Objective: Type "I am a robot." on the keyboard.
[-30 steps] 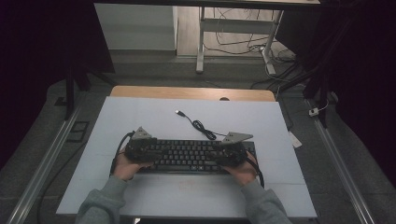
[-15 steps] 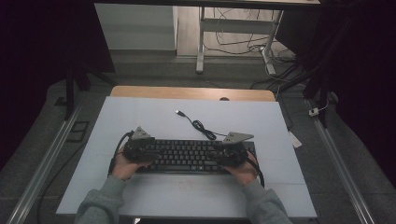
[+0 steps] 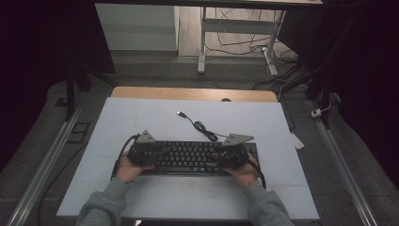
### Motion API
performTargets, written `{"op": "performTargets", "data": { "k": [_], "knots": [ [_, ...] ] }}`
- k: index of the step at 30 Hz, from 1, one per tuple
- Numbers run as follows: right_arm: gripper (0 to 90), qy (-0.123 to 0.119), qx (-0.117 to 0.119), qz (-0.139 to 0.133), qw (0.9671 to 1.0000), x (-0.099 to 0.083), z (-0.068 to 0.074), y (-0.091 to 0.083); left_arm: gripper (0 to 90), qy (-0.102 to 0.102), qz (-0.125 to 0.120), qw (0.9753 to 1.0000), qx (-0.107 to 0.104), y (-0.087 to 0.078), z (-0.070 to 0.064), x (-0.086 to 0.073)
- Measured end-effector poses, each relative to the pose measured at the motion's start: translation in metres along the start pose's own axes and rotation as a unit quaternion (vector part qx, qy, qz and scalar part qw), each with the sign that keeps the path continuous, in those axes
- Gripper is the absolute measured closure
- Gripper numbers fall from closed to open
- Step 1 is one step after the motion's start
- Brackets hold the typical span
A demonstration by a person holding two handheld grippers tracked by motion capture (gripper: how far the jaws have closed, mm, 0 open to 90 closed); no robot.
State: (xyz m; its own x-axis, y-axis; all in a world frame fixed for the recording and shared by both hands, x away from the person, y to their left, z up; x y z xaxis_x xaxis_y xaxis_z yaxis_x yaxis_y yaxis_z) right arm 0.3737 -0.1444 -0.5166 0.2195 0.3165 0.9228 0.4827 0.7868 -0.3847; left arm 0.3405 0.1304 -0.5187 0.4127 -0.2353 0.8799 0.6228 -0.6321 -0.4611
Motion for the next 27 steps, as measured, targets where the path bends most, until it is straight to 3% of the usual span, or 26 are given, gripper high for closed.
{"op": "performTargets", "data": {
  "k": [5, 14, 27],
  "knots": [
    [54.3, 0.0, 0.0, 0.001, 1.0, 0.0, 0.0, 0.0, 88.0, 0.018, 0.016, 0.9994, -0.024, 0.007, -0.011, -0.002],
    [54.0, -0.001, -0.001, 0.003, 1.0, -0.001, 0.0, 0.001, 88.9, 0.033, 0.044, 0.9974, -0.045, 0.02, -0.023, -0.009],
    [53.7, -0.001, -0.003, 0.007, 1.0, -0.002, -0.001, 0.001, 88.7, 0.051, 0.061, 0.9963, -0.032, 0.027, -0.027, -0.015]
  ]
}}
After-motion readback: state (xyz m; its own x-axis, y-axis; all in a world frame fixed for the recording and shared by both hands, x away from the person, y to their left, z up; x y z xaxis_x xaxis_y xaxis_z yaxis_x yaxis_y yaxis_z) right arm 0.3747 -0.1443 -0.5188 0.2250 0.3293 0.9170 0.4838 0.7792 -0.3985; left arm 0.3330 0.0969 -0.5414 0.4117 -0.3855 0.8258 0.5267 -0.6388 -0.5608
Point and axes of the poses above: each handheld gripper's, and its own axes: y roughly forward along the jaws, x roughly out of its top, z roughly to its left, the point moved 4 cm from there along y, roughly forward along the jaws, and after that the axes turned 14 degrees about -z, right-handed, at the moved point
